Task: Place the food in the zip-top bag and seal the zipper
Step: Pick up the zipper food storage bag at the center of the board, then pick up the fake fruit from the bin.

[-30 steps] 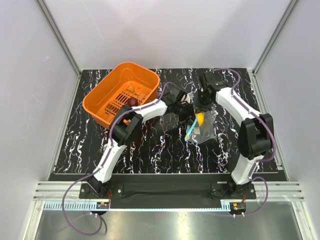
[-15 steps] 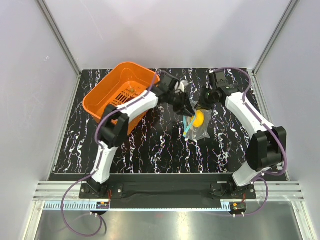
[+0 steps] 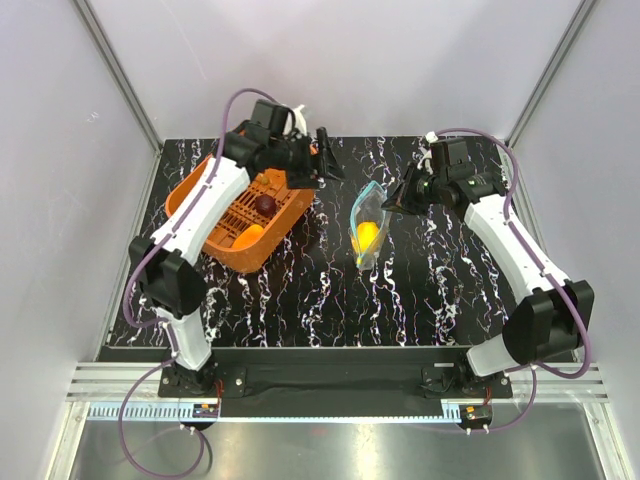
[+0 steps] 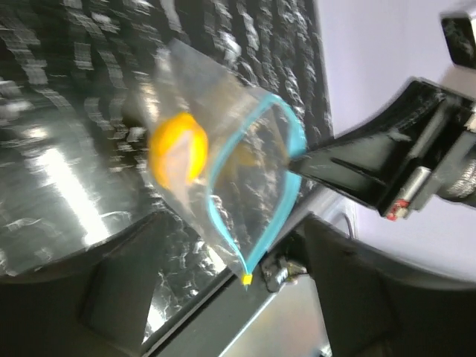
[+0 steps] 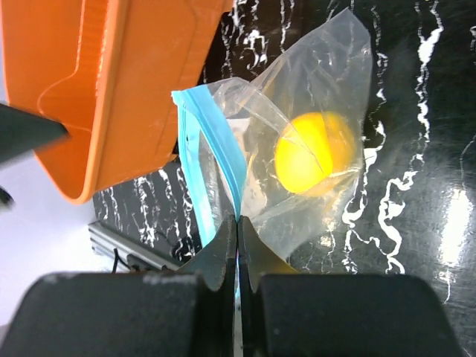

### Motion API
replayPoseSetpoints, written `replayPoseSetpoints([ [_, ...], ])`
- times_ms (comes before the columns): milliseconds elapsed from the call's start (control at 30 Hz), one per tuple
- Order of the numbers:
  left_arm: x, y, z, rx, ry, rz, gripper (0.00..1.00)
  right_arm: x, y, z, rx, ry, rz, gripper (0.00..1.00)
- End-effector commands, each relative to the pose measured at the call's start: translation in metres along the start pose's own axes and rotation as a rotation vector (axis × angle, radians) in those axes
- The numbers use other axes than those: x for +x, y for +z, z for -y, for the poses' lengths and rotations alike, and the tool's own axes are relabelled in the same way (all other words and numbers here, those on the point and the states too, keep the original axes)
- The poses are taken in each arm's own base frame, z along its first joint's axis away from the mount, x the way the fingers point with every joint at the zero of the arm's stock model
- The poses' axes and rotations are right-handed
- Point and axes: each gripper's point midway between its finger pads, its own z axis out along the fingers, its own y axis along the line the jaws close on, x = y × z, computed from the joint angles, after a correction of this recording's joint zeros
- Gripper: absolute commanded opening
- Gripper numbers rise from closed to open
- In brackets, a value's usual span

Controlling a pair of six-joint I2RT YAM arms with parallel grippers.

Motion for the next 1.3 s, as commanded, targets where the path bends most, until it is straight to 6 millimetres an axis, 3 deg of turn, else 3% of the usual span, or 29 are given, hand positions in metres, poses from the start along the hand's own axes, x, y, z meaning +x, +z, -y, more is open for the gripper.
replayPoseSetpoints([
  [0, -0.032, -0.060, -0.022, -0.213, 0.116, 0.165, 0.87, -0.016, -0.022, -0.033, -0.111, -0.030, 0.049, 0.00],
  [67, -0.047, -0.082, -0.047, -0.344, 0.132, 0.222, 0.99, -0.014, -0.024, -0.034, -0.108, -0.034, 0.040, 0.00],
  [100, -0.059, -0.103, -0.070, -0.434, 0.121, 0.256, 0.99, -0.015, -0.024, -0.033, -0.106, -0.033, 0.036, 0.00],
  [167, -0.068, -0.121, -0.097, -0.510, 0.081, 0.268, 0.99, -0.012, -0.025, -0.036, -0.109, -0.035, 0.016, 0.00],
  [200, -0.071, -0.138, -0.119, -0.575, 0.048, 0.275, 0.99, -0.012, -0.025, -0.035, -0.107, -0.035, 0.011, 0.00],
  [300, -0.067, -0.153, -0.157, -0.679, 0.037, 0.247, 0.99, -0.008, -0.022, -0.033, -0.108, -0.037, -0.012, 0.00],
  [367, -0.056, -0.148, -0.178, -0.719, 0.026, 0.192, 0.99, -0.006, -0.019, -0.032, -0.108, -0.041, -0.027, 0.00],
  [567, -0.034, -0.102, -0.236, -0.769, -0.061, 0.067, 0.99, -0.007, -0.016, -0.031, -0.104, -0.054, -0.041, 0.00],
  [800, -0.049, -0.051, -0.264, -0.701, -0.105, 0.101, 0.99, -0.003, -0.012, -0.029, -0.106, -0.038, -0.051, 0.00],
  [1000, -0.048, -0.025, -0.293, -0.744, -0.144, 0.056, 0.99, -0.003, -0.012, -0.026, -0.092, -0.035, -0.051, 0.00],
  [1200, -0.034, 0.004, -0.310, -0.739, -0.155, 0.047, 0.99, -0.004, -0.010, -0.024, -0.079, -0.037, -0.054, 0.00],
  [1267, -0.029, 0.013, -0.310, -0.717, -0.155, 0.029, 0.90, -0.004, -0.009, -0.023, -0.074, -0.037, -0.055, 0.00],
])
